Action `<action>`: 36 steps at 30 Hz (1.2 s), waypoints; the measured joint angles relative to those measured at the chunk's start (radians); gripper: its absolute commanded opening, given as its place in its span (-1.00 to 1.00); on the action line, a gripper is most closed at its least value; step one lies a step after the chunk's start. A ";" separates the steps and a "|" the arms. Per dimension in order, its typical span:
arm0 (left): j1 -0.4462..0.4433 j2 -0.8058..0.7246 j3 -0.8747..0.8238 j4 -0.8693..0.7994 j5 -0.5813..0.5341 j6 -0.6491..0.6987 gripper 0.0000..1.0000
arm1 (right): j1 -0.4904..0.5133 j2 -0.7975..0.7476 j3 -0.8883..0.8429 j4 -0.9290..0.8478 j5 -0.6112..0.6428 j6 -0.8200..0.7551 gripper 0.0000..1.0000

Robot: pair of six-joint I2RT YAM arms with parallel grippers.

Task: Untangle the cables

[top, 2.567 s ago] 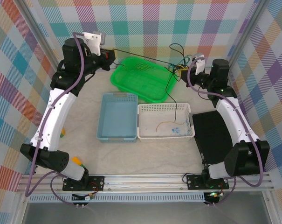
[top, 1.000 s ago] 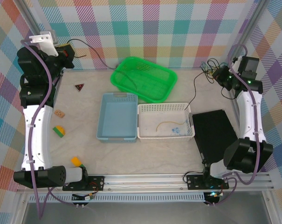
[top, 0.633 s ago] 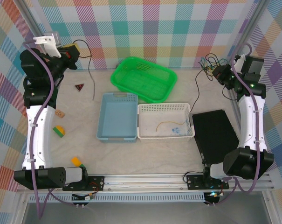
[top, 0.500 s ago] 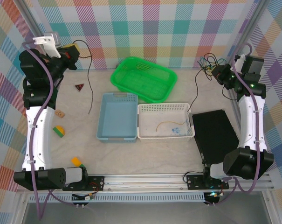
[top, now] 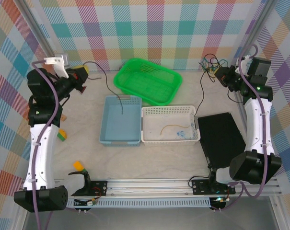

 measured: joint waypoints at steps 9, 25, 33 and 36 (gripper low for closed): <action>-0.034 -0.029 -0.187 -0.041 0.122 -0.014 0.80 | 0.104 0.001 -0.016 -0.001 -0.014 -0.073 -1.00; -0.063 -0.126 -0.283 0.037 0.267 -0.111 0.97 | 0.472 0.017 0.019 0.071 0.037 -0.240 -1.00; -0.235 -0.124 -0.366 0.234 0.312 -0.209 0.98 | 0.601 0.000 -0.095 0.280 0.151 -0.291 -1.00; -0.315 -0.092 -0.359 0.280 0.294 -0.229 0.98 | 0.656 0.000 -0.117 0.342 0.186 -0.330 -1.00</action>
